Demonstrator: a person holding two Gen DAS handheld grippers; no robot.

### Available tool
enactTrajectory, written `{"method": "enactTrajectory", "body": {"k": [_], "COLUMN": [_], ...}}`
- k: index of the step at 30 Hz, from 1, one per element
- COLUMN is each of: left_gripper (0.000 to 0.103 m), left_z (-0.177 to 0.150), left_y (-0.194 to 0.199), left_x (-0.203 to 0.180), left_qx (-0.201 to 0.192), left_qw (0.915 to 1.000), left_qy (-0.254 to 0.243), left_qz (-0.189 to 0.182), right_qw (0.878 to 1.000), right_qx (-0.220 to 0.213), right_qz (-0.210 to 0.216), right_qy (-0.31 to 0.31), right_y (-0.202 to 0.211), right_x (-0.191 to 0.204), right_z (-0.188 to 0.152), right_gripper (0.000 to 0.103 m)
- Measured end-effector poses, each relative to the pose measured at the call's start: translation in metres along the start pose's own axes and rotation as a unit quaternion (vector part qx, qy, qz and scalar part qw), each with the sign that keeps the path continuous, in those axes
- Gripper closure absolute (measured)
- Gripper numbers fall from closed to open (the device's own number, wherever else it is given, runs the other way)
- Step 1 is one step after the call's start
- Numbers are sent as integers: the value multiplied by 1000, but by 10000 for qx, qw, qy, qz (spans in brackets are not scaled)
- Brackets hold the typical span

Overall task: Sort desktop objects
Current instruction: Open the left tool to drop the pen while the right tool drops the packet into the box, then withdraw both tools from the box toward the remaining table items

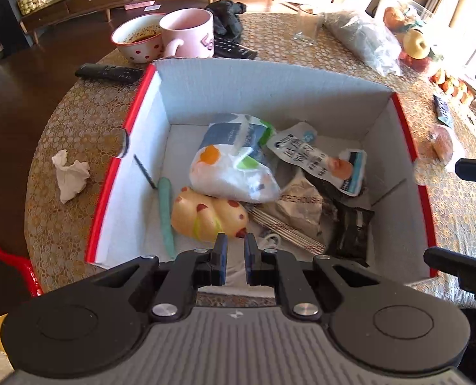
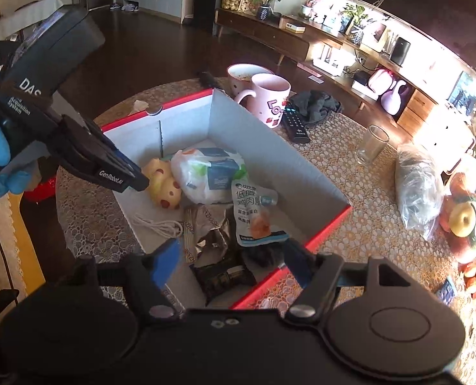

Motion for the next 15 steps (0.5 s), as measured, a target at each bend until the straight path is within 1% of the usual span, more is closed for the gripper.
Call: {"method": "enactTrajectory", "body": {"k": [5, 8, 9, 10, 11, 12, 13, 14, 15], "left_gripper": [93, 89, 85, 78, 74, 62, 43, 36, 34], "left_z": [-5, -8, -10, -10, -11, -12, -13, -13, -14], "left_y": [7, 11, 12, 14, 16, 20, 23, 26, 30], "left_x": [-13, -22, -25, -28, -31, -35, -39, -43, -47], "left_qx": [-22, 7, 8, 1, -21, -57, -92, -137, -182], "left_qw": [10000, 10000, 9999, 9999, 9999, 9998, 9998, 9996, 9995], "left_qy": [-53, -90, -102, -123, -139, -164, -193, -225, -260], "left_qz": [-29, -36, -40, -41, -43, -52, -61, -71, -86], "right_qw": [9998, 9996, 9994, 9993, 9992, 9990, 9987, 9985, 9980], "right_qx": [-113, -135, -152, -167, -185, -212, -238, -257, -278], "right_qz": [-45, -87, -109, -113, -122, -146, -173, -197, -247], "right_qy": [-148, -246, -285, -317, -345, -371, -408, -450, -502], "right_y": [18, 29, 32, 35, 39, 43, 48, 52, 56], "right_x": [-5, -10, -11, -13, -14, -16, -19, -22, -26], "right_z": [-14, -25, -29, -32, -37, -41, -45, -50, -56], "right_gripper": [28, 27, 27, 26, 26, 26, 25, 24, 24]}}
Point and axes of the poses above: each gripper's, at about its wrist camera, not at the fingertips, and y roughly against the way its jaws point, x to its left, z to its top, the point moved 4 cm from there along -y, roughly the way its jaws point, and after that the axes turned 8 degrees about z, right-handed, at the moved point
